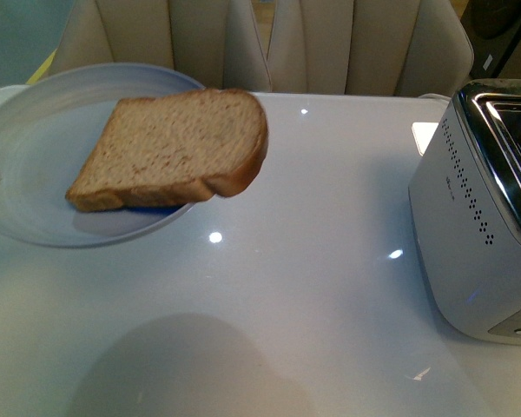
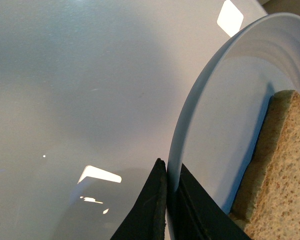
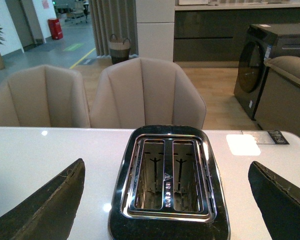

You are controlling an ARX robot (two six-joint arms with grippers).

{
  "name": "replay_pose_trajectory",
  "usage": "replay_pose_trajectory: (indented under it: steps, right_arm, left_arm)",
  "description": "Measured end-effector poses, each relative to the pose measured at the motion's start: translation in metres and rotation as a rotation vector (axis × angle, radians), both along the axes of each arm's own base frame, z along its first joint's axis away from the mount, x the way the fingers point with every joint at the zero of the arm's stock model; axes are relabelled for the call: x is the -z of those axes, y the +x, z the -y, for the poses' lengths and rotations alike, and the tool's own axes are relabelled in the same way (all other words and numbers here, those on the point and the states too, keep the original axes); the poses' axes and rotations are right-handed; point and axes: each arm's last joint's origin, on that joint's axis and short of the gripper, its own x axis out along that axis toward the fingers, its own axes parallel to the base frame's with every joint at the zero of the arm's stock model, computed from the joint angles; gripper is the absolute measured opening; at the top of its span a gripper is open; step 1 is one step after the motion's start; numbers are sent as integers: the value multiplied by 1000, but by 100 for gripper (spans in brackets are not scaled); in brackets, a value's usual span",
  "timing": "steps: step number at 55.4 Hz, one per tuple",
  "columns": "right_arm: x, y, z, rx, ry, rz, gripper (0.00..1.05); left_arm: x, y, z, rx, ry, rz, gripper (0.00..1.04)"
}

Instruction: Left arm holds plate, right arm toasts bread

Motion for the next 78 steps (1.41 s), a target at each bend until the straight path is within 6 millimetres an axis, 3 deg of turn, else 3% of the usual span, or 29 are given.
replay_pose_trajectory:
  steps: [9, 43, 78]
  right_arm:
    - [0, 0, 0, 0, 0, 0, 96]
    - [0, 0, 0, 0, 0, 0, 96]
    - [0, 0, 0, 0, 0, 0, 96]
  left_arm:
    - [-28, 2, 38, 40, -18, 38, 3]
    - [-54, -8, 122, 99, -96, 25, 3]
    - [-56, -11, 128, 97, -101, 27, 3]
